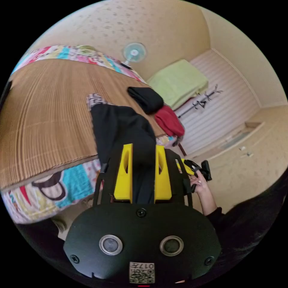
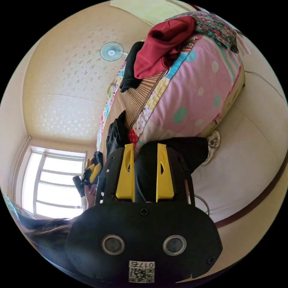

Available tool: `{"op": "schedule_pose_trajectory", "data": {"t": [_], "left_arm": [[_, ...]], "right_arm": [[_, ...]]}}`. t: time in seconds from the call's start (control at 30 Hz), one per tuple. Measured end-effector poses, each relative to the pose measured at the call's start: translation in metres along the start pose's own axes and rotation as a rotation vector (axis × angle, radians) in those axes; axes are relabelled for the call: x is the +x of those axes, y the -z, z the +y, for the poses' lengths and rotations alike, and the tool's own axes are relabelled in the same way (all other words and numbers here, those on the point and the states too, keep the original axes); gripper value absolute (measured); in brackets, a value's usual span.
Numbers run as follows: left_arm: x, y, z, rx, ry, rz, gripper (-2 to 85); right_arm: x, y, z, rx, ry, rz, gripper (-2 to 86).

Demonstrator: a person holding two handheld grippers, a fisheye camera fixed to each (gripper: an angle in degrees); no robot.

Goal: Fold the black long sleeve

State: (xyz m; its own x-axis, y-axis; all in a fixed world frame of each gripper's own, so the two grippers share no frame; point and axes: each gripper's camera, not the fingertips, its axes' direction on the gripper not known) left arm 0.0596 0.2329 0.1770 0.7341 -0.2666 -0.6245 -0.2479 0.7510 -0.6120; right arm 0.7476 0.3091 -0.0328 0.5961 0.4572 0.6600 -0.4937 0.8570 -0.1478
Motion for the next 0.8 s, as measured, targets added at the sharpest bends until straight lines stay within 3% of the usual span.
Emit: {"op": "schedule_pose_trajectory", "data": {"t": [0.13, 0.23, 0.43, 0.57, 0.8], "left_arm": [[-0.053, -0.012, 0.015, -0.102, 0.178, -0.074, 16.1], [-0.085, -0.038, 0.027, -0.197, 0.33, 0.049, 15.5], [-0.117, -0.039, 0.04, -0.132, 0.486, 0.391, 7.8], [-0.092, -0.021, 0.038, -0.124, 0.435, 0.559, 6.8], [-0.019, 0.009, 0.054, -0.178, 0.206, 0.545, 6.5]], "right_arm": [[0.008, -0.007, -0.003, -0.064, -0.029, -0.109, 13.3], [0.009, -0.018, -0.002, -0.114, -0.065, -0.211, 15.1], [-0.002, -0.047, 0.014, -0.264, -0.106, -0.351, 20.4], [-0.008, -0.075, 0.026, -0.363, -0.157, -0.468, 23.5], [-0.001, -0.121, 0.037, -0.329, -0.391, -0.857, 20.5]]}}
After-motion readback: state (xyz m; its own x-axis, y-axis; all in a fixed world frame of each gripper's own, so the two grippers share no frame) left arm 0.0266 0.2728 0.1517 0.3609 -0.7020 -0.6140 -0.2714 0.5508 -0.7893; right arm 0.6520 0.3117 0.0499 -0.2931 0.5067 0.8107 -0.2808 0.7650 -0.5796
